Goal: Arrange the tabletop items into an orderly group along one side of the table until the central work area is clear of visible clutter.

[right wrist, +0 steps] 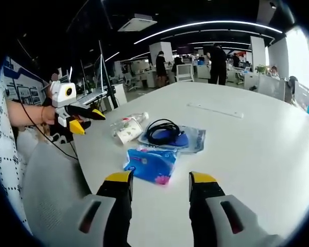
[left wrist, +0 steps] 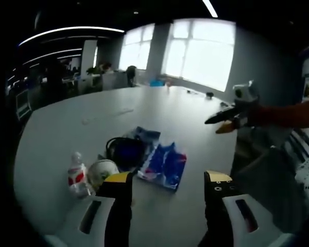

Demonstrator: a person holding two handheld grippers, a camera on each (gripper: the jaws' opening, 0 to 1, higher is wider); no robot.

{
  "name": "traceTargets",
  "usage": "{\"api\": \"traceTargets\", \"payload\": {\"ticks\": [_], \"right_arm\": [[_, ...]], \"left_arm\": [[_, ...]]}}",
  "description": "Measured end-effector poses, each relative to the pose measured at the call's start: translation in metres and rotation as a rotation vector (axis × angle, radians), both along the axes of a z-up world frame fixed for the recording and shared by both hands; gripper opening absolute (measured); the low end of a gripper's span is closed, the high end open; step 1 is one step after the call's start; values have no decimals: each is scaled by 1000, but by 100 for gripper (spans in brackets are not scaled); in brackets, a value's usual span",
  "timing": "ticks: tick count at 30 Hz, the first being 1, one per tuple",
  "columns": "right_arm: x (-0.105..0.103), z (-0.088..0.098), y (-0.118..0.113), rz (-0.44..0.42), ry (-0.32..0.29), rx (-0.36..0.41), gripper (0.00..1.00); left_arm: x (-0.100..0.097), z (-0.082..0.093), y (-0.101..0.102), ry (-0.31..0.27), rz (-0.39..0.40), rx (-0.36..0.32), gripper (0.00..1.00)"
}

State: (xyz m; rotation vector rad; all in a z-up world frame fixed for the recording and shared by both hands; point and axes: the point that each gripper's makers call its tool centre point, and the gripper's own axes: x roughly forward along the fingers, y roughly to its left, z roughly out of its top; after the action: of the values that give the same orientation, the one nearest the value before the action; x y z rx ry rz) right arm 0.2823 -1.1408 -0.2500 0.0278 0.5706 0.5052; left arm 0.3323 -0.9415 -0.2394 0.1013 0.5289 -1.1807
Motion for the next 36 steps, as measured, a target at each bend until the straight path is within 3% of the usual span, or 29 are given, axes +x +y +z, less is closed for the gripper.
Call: {"api": "traceTargets", "payload": {"ticks": [36], "right_arm": [[17,-17,2,15,18,-7,38]], "left_arm": [[1,-25,-27,32,-11,23,49]]}}
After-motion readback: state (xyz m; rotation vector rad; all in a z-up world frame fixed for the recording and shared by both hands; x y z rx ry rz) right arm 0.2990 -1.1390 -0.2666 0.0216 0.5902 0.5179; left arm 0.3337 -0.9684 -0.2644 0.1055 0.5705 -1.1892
